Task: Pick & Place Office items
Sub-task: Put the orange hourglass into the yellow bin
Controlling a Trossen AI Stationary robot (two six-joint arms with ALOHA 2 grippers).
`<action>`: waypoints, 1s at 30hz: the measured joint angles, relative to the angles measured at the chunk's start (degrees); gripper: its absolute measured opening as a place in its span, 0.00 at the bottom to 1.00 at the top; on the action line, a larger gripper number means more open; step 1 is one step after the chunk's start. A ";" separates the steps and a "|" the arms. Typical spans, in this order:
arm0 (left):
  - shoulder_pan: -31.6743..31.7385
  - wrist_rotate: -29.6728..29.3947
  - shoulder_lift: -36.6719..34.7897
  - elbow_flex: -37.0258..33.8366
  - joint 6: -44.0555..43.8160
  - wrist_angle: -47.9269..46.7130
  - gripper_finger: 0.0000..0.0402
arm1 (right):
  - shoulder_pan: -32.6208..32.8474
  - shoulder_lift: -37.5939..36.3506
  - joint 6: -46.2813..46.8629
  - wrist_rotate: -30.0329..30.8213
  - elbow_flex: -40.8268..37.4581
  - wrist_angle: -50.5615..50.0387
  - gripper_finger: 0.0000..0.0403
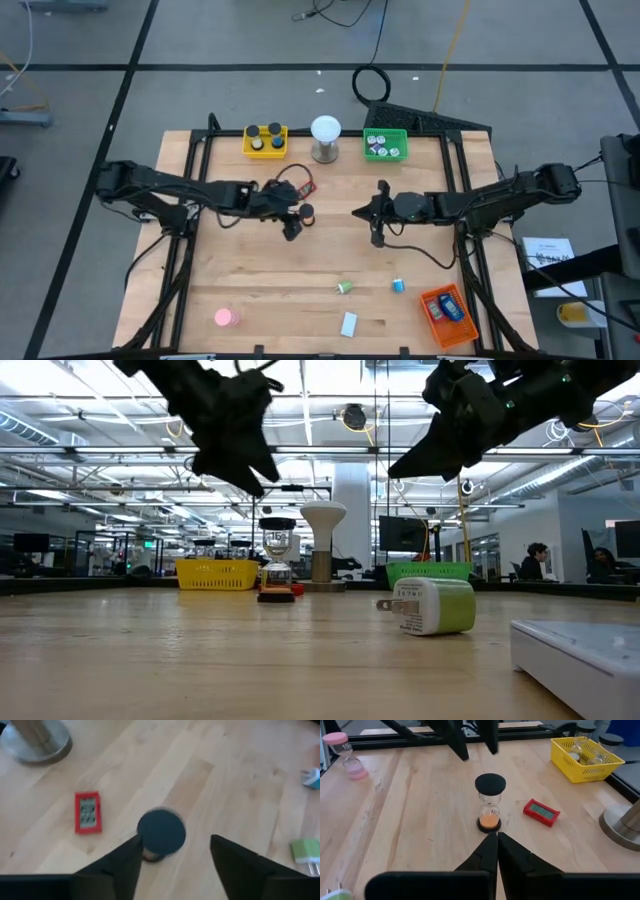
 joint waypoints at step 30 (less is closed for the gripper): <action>0.93 -5.88 14.40 3.99 1.55 1.05 0.74 | 0.39 0.02 -0.45 -0.02 0.02 -0.06 0.00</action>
